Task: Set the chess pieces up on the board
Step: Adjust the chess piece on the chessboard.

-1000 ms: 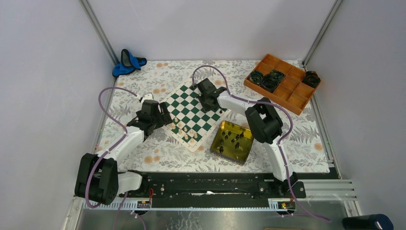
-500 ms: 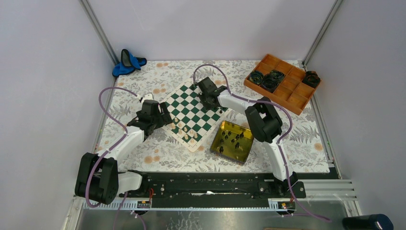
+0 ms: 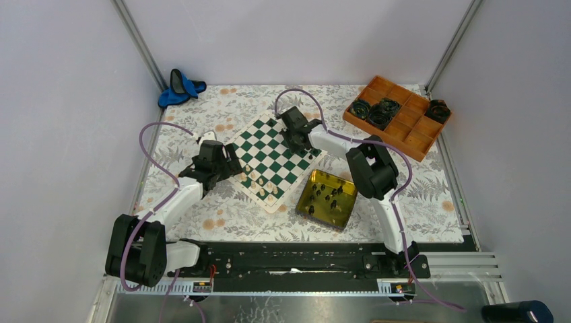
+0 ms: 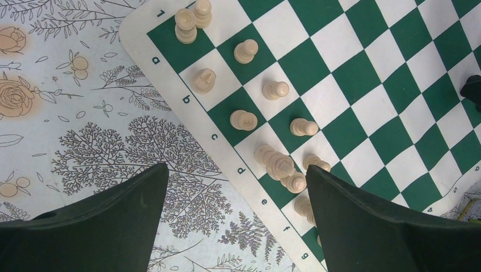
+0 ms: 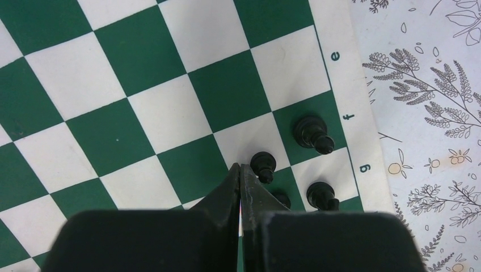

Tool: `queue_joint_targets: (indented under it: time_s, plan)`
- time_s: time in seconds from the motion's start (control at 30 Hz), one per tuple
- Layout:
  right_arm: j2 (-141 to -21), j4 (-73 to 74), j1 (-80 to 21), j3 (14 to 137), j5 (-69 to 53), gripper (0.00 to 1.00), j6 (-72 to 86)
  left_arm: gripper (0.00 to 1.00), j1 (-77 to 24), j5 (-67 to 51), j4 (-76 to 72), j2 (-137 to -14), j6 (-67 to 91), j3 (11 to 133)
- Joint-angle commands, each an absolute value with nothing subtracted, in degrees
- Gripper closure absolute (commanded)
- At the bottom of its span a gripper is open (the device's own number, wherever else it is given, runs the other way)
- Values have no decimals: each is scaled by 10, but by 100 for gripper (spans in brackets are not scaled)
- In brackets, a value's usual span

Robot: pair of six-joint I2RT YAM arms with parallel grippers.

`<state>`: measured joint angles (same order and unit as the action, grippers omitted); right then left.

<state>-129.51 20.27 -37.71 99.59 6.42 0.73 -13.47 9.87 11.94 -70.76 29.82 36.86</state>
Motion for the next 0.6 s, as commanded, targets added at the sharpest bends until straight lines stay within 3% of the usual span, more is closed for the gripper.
queue_joint_targets:
  time_s: [0.0, 0.57]
  plan:
    - [-1293, 199, -375, 1025, 40, 100, 2, 1, -138, 98, 85, -711, 292, 381]
    - [-1224, 210, -382, 1007, 48, 99, 7, 1, -138, 92, 83, -709, 294, 379]
